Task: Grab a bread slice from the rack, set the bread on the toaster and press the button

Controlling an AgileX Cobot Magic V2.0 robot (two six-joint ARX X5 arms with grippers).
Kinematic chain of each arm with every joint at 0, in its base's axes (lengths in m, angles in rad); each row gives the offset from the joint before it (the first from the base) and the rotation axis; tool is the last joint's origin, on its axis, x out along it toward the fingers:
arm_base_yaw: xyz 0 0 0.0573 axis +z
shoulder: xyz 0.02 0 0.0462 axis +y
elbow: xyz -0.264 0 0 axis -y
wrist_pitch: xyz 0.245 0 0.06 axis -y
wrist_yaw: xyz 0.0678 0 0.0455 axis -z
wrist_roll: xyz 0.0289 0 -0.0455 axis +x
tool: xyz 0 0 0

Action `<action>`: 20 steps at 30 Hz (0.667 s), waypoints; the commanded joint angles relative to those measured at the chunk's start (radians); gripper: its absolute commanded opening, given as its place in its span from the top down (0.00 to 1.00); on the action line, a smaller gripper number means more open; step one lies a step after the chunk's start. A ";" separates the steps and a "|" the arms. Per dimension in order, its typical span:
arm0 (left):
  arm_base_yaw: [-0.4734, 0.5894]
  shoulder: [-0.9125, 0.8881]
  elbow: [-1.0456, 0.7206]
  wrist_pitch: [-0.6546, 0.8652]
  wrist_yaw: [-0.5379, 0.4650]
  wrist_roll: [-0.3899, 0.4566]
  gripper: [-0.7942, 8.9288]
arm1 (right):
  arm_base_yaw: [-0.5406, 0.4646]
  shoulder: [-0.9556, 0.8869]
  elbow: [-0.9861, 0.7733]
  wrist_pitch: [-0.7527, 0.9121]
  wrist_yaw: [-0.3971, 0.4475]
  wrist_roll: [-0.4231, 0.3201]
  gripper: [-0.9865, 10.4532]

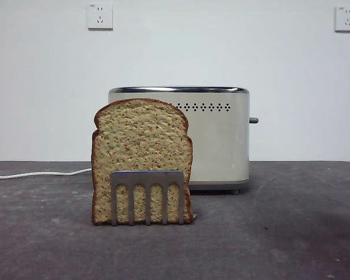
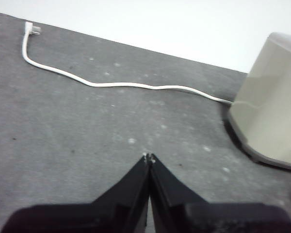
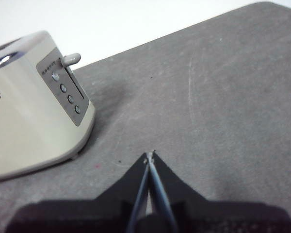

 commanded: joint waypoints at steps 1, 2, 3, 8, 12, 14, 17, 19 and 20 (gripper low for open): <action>0.001 -0.003 -0.011 0.002 0.074 -0.016 0.92 | 0.001 0.001 -0.003 -0.008 -0.035 0.068 0.92; 0.001 -0.003 -0.010 0.002 0.104 -0.019 0.93 | 0.001 0.001 0.003 -0.009 -0.053 0.085 0.92; 0.001 -0.003 -0.009 0.002 0.131 -0.027 0.93 | 0.001 0.001 0.010 -0.009 -0.056 0.098 0.92; 0.001 -0.003 0.028 -0.001 0.213 -0.069 0.93 | 0.001 0.018 0.080 -0.010 -0.080 0.119 0.92; 0.001 0.001 0.092 -0.013 0.271 -0.090 0.93 | 0.002 0.076 0.167 -0.011 -0.083 0.118 0.92; 0.001 0.010 0.141 -0.051 0.297 -0.090 0.93 | 0.002 0.117 0.216 -0.012 -0.111 0.114 0.92; 0.001 0.037 0.218 -0.113 0.333 -0.085 0.93 | 0.002 0.206 0.313 -0.030 -0.171 0.087 0.92; 0.001 0.063 0.273 -0.128 0.367 -0.081 0.93 | 0.002 0.273 0.386 -0.060 -0.212 0.050 0.92; 0.001 0.077 0.298 -0.134 0.383 -0.078 0.93 | 0.002 0.302 0.418 -0.076 -0.237 0.034 0.92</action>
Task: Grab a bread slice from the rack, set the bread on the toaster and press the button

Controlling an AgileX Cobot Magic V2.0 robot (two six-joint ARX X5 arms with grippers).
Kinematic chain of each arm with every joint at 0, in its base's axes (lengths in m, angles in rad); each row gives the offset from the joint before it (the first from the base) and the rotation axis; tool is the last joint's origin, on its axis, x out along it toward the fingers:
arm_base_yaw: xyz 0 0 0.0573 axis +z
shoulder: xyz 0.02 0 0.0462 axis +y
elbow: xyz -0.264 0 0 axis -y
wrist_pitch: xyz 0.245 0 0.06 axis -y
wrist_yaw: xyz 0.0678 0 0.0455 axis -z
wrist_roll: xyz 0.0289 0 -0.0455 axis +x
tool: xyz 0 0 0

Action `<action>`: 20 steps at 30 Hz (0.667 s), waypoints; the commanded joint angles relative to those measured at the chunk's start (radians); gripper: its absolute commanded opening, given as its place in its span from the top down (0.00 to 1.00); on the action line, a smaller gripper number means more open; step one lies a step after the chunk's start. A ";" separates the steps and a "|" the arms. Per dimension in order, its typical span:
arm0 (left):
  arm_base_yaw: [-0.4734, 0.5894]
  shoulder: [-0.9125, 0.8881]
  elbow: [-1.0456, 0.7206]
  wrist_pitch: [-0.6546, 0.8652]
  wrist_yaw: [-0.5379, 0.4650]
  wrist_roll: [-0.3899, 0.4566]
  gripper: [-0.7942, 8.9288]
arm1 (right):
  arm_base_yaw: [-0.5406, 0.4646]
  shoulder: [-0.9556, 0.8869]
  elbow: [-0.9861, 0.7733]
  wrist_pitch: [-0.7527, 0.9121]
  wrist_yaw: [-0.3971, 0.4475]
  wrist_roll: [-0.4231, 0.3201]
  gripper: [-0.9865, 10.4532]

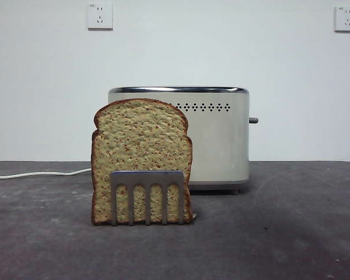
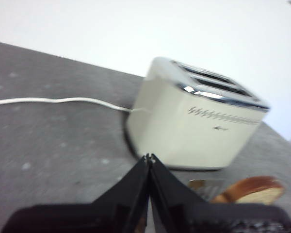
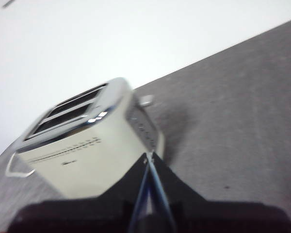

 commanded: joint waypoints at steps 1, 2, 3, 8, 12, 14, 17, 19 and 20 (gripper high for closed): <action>0.001 0.040 0.078 -0.010 0.057 0.009 0.93 | 0.002 0.086 0.097 -0.040 -0.067 -0.074 0.92; 0.001 0.061 0.109 -0.021 0.080 0.023 0.93 | 0.002 0.119 0.135 -0.066 -0.096 -0.098 0.92; 0.001 0.080 0.137 -0.032 0.098 0.035 0.93 | 0.002 0.148 0.170 -0.090 -0.121 -0.121 0.92; 0.001 0.216 0.306 -0.143 0.205 0.144 0.93 | 0.002 0.307 0.378 -0.270 -0.251 -0.278 0.92; 0.001 0.328 0.433 -0.273 0.315 0.269 0.93 | 0.005 0.407 0.536 -0.440 -0.327 -0.404 0.92; -0.001 0.388 0.499 -0.369 0.369 0.351 0.93 | 0.016 0.452 0.612 -0.537 -0.327 -0.463 0.92; -0.011 0.455 0.575 -0.494 0.400 0.464 0.93 | 0.037 0.499 0.693 -0.651 -0.326 -0.529 0.92; -0.025 0.486 0.610 -0.544 0.397 0.510 0.93 | 0.051 0.517 0.725 -0.692 -0.326 -0.547 0.92; -0.031 0.496 0.620 -0.557 0.397 0.523 0.93 | 0.055 0.519 0.729 -0.693 -0.325 -0.546 0.92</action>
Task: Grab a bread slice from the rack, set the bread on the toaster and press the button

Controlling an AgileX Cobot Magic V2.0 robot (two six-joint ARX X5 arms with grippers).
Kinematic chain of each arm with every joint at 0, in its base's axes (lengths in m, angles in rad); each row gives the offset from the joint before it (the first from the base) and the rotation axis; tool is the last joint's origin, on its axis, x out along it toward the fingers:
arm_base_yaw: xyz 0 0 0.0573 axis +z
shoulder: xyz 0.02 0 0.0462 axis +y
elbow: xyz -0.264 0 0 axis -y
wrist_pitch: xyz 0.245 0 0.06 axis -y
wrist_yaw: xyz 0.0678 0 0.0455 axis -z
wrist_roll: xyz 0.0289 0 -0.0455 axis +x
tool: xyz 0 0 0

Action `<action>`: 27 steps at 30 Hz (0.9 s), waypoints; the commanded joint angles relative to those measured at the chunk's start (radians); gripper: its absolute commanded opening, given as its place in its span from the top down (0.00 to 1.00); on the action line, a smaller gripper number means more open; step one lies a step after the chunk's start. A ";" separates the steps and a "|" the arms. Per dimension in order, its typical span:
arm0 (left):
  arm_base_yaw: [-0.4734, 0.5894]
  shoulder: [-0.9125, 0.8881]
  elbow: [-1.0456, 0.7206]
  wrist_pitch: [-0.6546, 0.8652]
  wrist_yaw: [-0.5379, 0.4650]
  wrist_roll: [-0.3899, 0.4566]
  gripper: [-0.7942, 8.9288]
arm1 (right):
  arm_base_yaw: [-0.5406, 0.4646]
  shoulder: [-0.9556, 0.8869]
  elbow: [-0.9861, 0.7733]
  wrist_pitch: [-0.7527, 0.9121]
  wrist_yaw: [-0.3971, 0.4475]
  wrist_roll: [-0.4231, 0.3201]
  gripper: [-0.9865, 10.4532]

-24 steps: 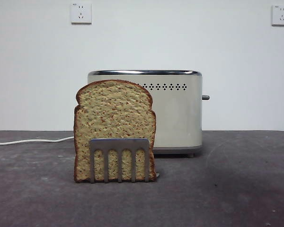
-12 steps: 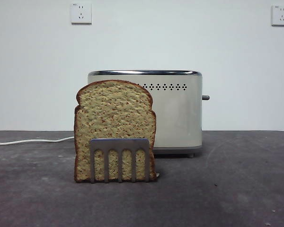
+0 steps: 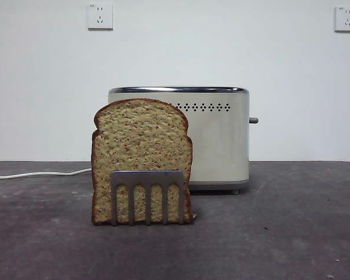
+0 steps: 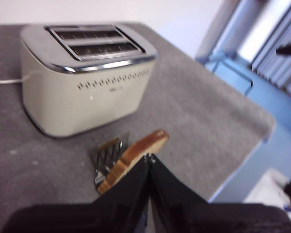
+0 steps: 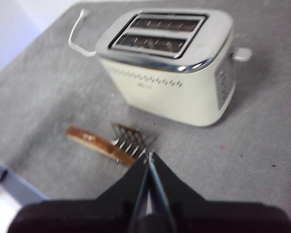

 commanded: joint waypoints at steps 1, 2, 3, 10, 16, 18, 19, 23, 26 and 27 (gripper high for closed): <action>-0.021 0.025 0.028 -0.035 0.008 0.117 0.93 | 0.013 0.005 0.010 -0.011 -0.002 -0.054 0.92; -0.027 0.029 0.032 -0.035 0.008 0.117 0.92 | 0.015 0.005 0.010 -0.013 0.001 -0.054 0.92; -0.031 0.032 0.035 -0.034 0.008 0.117 0.92 | 0.015 0.005 0.010 -0.014 0.000 -0.054 0.92; -0.086 0.058 0.039 0.019 0.006 0.117 0.28 | 0.016 0.005 0.010 -0.018 0.000 -0.053 0.92; -0.182 0.147 0.140 0.024 -0.010 0.172 0.28 | 0.015 0.005 0.010 -0.020 0.000 -0.053 0.92; -0.224 0.198 0.201 0.000 -0.053 0.216 0.28 | 0.015 0.005 0.010 -0.020 0.000 -0.053 0.92; -0.249 0.228 0.235 -0.021 -0.080 0.242 0.28 | 0.015 0.005 0.010 -0.020 0.000 -0.054 0.92; -0.362 0.356 0.366 -0.109 -0.202 0.331 0.29 | 0.015 0.005 0.010 -0.021 0.000 -0.054 0.92; -0.457 0.452 0.443 -0.149 -0.309 0.389 0.29 | 0.015 0.008 0.010 -0.021 0.000 -0.054 0.92; -0.485 0.480 0.461 -0.155 -0.339 0.407 0.29 | 0.015 0.010 0.010 -0.021 0.000 -0.054 0.92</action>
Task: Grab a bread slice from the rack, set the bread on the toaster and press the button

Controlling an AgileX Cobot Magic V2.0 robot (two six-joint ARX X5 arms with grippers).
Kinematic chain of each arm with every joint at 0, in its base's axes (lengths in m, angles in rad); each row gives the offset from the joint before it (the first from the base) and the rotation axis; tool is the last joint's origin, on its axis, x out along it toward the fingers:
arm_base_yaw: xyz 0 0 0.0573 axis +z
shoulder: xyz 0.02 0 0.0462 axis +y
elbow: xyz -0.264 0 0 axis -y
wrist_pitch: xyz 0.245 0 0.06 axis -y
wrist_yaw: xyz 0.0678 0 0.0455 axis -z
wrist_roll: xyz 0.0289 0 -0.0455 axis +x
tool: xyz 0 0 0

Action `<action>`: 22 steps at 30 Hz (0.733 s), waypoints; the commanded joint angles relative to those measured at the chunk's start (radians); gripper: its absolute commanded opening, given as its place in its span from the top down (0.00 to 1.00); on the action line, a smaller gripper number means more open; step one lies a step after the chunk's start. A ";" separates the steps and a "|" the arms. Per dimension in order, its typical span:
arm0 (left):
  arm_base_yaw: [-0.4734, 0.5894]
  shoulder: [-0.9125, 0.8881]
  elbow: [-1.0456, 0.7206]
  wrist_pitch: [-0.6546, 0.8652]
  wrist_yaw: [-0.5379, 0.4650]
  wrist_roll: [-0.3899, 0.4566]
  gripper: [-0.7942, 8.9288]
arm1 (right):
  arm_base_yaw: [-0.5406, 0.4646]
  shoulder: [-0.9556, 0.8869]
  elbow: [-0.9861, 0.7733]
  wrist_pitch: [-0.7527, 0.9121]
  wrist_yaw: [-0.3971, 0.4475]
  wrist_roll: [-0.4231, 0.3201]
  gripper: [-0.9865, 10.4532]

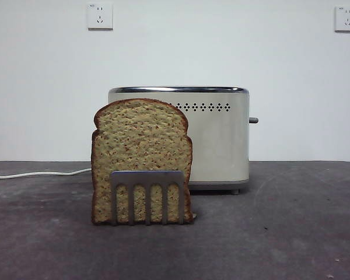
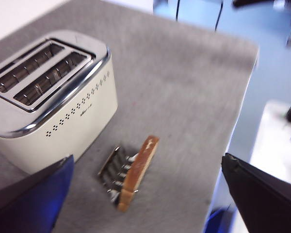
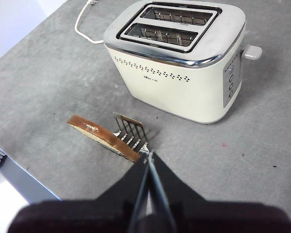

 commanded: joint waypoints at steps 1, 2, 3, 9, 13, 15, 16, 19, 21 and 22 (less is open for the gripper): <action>-0.095 0.093 0.050 -0.021 -0.103 0.108 0.29 | 0.002 0.003 0.001 0.003 0.000 -0.010 0.92; -0.119 0.118 0.062 -0.023 -0.128 0.120 0.29 | 0.002 0.004 0.001 0.003 0.000 -0.010 0.92; -0.143 0.142 0.071 -0.025 -0.151 0.135 0.29 | 0.002 0.005 0.001 0.002 0.000 -0.010 0.92; -0.264 0.294 0.082 -0.022 -0.277 0.219 0.29 | 0.002 0.012 0.001 -0.001 0.000 -0.018 0.92; -0.309 0.398 0.082 0.000 -0.340 0.245 0.29 | 0.002 0.018 0.001 -0.004 0.000 -0.020 0.92; -0.323 0.441 0.082 0.022 -0.352 0.249 0.29 | 0.002 0.019 0.001 -0.005 0.000 -0.020 0.92; -0.328 0.463 0.082 0.029 -0.352 0.263 0.29 | 0.002 0.020 0.001 -0.006 0.000 -0.020 0.92; -0.342 0.546 0.082 0.044 -0.352 0.285 0.29 | 0.002 0.020 0.001 -0.009 0.000 -0.024 0.92; -0.343 0.598 0.082 0.043 -0.354 0.291 0.29 | 0.002 0.020 0.001 -0.010 0.000 -0.025 0.92; -0.343 0.620 0.082 0.043 -0.354 0.291 0.29 | 0.002 0.020 0.001 -0.010 0.000 -0.025 0.92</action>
